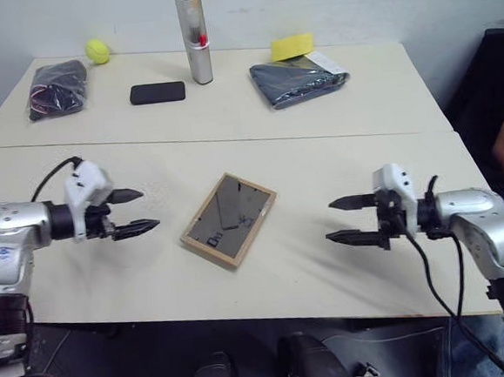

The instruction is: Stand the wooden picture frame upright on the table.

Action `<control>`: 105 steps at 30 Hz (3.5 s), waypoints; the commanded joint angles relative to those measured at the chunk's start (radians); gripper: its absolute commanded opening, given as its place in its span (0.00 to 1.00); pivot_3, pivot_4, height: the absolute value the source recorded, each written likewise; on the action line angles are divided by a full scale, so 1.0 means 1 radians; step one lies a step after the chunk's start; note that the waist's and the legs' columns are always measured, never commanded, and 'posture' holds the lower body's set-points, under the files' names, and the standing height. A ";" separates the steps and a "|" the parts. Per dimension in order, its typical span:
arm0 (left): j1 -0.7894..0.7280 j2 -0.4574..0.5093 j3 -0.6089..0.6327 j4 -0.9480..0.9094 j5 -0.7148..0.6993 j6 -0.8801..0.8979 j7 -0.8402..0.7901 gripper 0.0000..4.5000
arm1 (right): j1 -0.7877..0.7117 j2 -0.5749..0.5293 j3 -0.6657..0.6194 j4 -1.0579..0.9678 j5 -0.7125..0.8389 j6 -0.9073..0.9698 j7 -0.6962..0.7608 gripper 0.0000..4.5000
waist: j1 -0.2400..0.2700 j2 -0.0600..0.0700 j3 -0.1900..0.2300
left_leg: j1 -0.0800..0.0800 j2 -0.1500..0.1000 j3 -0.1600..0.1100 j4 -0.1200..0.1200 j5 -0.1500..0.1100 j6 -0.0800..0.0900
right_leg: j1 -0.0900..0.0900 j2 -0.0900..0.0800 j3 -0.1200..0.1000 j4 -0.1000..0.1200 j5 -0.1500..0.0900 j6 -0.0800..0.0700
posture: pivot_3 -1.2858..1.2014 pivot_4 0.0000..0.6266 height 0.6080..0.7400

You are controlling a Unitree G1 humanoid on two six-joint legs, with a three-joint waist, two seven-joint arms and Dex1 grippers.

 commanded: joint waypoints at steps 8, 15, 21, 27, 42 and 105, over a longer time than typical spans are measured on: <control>-0.141 -0.118 -0.122 0.119 0.112 -0.093 -0.016 0.10 | -0.162 0.142 0.156 0.186 -0.187 -0.168 -0.026 0.02 | 0.000 0.000 0.000 | -0.002 0.000 0.000 0.006 0.000 -0.001 | -0.001 0.000 0.000 0.003 0.000 0.000 | 0.52 0.24 1.00; -0.088 -0.147 -0.156 0.010 0.073 -0.004 -0.097 0.01 | -0.233 0.239 0.194 0.311 -0.270 -0.231 -0.074 0.00 | -0.008 0.000 0.000 | -0.002 0.000 0.000 0.007 0.002 -0.004 | -0.002 0.000 0.000 0.004 0.000 0.000 | 0.52 0.24 1.00; -0.052 -0.195 -0.101 -0.157 -0.078 0.256 -0.091 0.01 | -0.278 0.280 0.190 0.374 -0.306 -0.266 -0.098 0.00 | -0.010 0.000 0.000 | -0.003 0.000 0.000 0.007 0.002 -0.004 | -0.001 -0.001 0.000 0.004 0.000 0.000 | 0.52 0.24 1.00; -0.032 -0.141 -0.048 -0.128 -0.180 0.654 -0.040 0.15 | -0.281 0.203 0.204 0.332 -0.354 -0.314 -0.034 0.00 | -0.022 0.000 0.000 | -0.003 0.000 0.000 0.007 0.002 -0.004 | -0.002 0.000 0.000 0.005 0.000 0.000 | 0.52 0.24 1.00; 0.020 -0.252 0.026 -0.230 -0.365 1.159 0.173 1.00 | -0.217 0.126 0.323 0.113 -0.471 -0.374 0.061 0.00 | -0.012 0.001 -0.001 | 0.000 -0.001 -0.002 0.008 0.002 -0.005 | 0.001 -0.001 0.000 0.005 0.000 0.000 | 0.52 0.24 1.00; -0.234 -0.238 0.091 -0.128 -0.580 1.074 0.149 0.28 | -0.281 0.158 0.039 -0.238 0.041 0.258 -0.172 1.00 | 0.001 0.005 -0.005 | -0.004 -0.001 -0.004 0.008 0.003 -0.006 | -0.001 0.000 0.000 0.003 0.000 0.001 | 0.52 0.24 1.00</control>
